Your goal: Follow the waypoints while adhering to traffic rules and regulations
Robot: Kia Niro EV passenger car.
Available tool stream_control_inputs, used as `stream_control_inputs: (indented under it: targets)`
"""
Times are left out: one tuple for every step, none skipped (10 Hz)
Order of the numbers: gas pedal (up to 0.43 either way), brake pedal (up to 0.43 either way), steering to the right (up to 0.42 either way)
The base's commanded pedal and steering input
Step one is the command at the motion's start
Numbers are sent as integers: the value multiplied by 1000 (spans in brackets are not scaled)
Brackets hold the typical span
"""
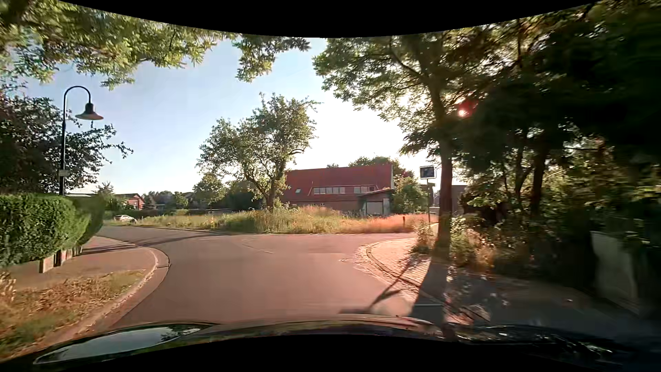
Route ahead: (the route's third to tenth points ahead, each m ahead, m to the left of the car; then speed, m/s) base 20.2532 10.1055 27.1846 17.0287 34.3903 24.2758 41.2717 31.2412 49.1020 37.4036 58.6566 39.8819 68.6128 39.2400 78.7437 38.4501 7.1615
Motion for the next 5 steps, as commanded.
stream_control_inputs:
  targets:
    - [138,0,-197]
    - [138,0,-201]
    - [150,0,-201]
    - [157,0,-203]
    - [169,0,-204]
